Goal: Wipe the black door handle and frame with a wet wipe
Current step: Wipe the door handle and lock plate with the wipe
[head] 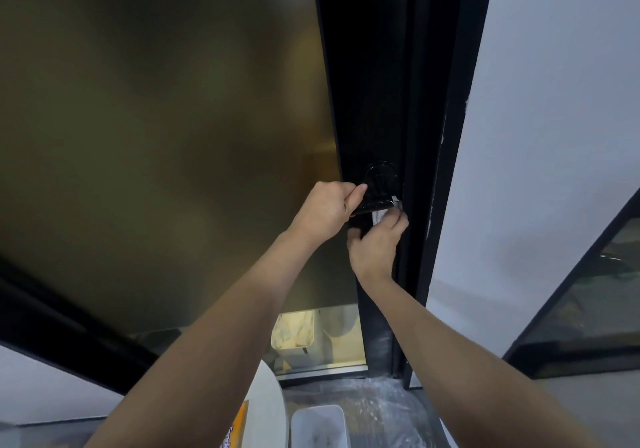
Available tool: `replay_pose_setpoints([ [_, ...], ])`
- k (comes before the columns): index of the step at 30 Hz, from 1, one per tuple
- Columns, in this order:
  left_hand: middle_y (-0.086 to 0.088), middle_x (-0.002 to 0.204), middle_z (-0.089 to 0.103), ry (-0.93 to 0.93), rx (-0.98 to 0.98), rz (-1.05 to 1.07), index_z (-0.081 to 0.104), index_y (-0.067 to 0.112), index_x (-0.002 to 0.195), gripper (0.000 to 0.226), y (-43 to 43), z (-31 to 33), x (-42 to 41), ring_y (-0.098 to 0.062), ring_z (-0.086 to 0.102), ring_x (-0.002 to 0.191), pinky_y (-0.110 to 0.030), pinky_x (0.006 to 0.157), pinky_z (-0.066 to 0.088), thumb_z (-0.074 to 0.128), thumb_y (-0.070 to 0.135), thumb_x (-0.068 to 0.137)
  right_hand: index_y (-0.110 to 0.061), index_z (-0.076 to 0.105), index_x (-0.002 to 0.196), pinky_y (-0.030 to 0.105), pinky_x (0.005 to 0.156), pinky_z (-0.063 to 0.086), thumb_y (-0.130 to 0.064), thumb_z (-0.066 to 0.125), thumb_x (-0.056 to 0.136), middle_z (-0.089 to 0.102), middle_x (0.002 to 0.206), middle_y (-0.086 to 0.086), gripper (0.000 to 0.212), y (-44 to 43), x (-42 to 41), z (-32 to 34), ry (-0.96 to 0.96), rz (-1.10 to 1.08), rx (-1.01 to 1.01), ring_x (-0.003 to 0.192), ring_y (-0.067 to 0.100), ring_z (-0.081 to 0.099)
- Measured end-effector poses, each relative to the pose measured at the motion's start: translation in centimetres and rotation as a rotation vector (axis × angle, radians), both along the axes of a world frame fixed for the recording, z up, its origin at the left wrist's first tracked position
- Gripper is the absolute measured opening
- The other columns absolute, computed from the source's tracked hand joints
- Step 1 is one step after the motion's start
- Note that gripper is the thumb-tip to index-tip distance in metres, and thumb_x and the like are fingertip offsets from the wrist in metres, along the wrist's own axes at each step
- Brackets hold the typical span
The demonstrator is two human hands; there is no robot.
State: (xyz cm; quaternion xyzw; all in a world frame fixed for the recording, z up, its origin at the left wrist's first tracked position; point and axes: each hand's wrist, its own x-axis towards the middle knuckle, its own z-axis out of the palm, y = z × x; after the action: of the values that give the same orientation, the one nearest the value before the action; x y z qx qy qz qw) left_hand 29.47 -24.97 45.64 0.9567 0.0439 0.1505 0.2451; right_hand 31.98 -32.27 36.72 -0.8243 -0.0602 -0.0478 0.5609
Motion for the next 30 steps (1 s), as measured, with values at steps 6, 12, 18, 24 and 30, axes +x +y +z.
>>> replay_pose_setpoints([
  [6, 0.001, 0.049, 0.041, 0.009, -0.003, -0.008, 0.035, 0.018, 0.051, 0.05, -0.1, 0.0, -0.1, -0.036, 0.063, 0.065, -0.035, 0.057, 0.043, 0.04, 0.028, 0.1, 0.005, 0.05, 0.123, 0.032, 0.081, 0.046, -0.011, 0.041, 0.095, 0.051, 0.122, 0.019, 0.034, 0.8, 1.7, 3.6, 0.48, -0.337, 0.734, 0.102, 0.03, 0.057],
  [12, 0.003, 0.047, 0.039, 0.004, -0.018, -0.009, 0.032, 0.018, 0.05, 0.051, 0.1, 0.0, -0.1, -0.036, 0.062, 0.064, -0.017, 0.048, 0.034, 0.04, 0.027, 0.1, 0.001, 0.051, 0.125, 0.027, 0.072, 0.044, -0.016, 0.035, 0.097, 0.062, 0.102, 0.014, 0.037, 0.0, 3.0, 1.4, 0.795, -0.225, 0.798, 0.084, 0.021, 0.057],
  [18, 0.002, 0.047, 0.038, 0.005, -0.008, 0.001, 0.032, 0.017, 0.05, 0.051, 0.2, -0.2, 0.0, -0.037, 0.062, 0.064, -0.022, 0.048, 0.035, 0.04, 0.029, 0.1, -0.02, 0.025, 0.146, 0.031, 0.103, 0.041, 0.002, 0.02, 0.095, 0.066, 0.096, 0.021, 0.056, -2.0, 1.7, 0.7, 0.858, 0.035, 1.255, 0.115, 0.033, 0.056],
  [24, -0.007, 0.052, 0.048, 0.008, -0.016, -0.005, 0.046, 0.003, 0.056, 0.05, 0.2, -0.1, -0.1, -0.027, 0.051, 0.052, -0.029, 0.053, 0.039, 0.041, 0.029, 0.099, 0.001, 0.055, 0.098, 0.041, 0.1, 0.046, 0.003, 0.024, 0.098, 0.065, 0.057, 0.012, 0.031, -1.2, 1.6, 3.1, 0.976, 0.092, 1.395, 0.056, 0.019, 0.069],
  [30, -0.003, 0.052, 0.045, 0.012, 0.0, -0.013, 0.037, 0.013, 0.053, 0.05, 0.1, 0.0, -0.3, -0.033, 0.056, 0.06, -0.034, 0.06, 0.043, 0.039, 0.03, 0.1, 0.0, 0.045, 0.129, 0.037, 0.106, 0.042, -0.007, 0.024, 0.101, 0.062, 0.088, 0.018, 0.036, -0.3, 3.0, 2.3, 1.072, -0.122, 1.383, 0.081, 0.02, 0.066],
])
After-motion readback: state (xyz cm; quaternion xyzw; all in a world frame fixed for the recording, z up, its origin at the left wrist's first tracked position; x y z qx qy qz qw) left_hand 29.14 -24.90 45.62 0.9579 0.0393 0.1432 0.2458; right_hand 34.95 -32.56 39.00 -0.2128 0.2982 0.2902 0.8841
